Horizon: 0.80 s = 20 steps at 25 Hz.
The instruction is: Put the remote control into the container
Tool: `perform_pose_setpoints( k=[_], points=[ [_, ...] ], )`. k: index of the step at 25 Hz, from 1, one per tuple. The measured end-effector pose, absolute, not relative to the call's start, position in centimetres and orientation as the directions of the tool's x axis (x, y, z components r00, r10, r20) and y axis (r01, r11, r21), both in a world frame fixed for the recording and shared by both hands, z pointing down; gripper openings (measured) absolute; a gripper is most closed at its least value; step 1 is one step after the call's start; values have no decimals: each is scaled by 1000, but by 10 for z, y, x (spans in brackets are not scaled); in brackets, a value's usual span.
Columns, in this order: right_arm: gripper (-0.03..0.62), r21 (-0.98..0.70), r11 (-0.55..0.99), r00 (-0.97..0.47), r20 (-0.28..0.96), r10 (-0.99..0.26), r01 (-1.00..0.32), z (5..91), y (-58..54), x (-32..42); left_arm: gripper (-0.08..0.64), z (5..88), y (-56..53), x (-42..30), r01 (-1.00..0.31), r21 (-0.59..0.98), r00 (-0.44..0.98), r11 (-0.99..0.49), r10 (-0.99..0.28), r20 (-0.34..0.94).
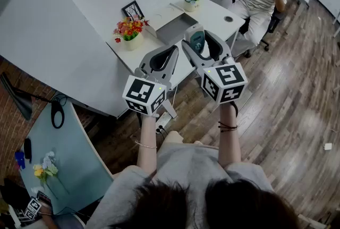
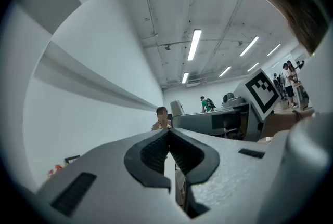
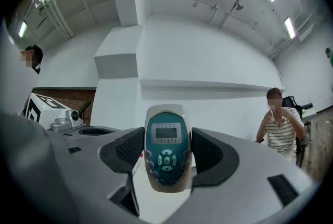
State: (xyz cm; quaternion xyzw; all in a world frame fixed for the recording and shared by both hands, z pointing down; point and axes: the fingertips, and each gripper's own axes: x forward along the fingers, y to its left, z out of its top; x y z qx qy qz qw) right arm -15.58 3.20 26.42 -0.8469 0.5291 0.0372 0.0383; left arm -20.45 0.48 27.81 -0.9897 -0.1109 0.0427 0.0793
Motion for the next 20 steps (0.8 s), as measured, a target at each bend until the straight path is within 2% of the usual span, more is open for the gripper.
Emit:
perform_pose_setpoints(
  k=[16, 20],
  points=[
    [279, -61, -453, 455, -28, -890, -889, 290, 48, -124, 3, 291, 21, -178, 216, -150, 975, -965, 222, -24],
    [279, -102, -434, 437, -7, -899, -895, 305, 47, -123, 3, 305, 13, -175, 202, -152, 979, -967, 198, 40]
  ],
)
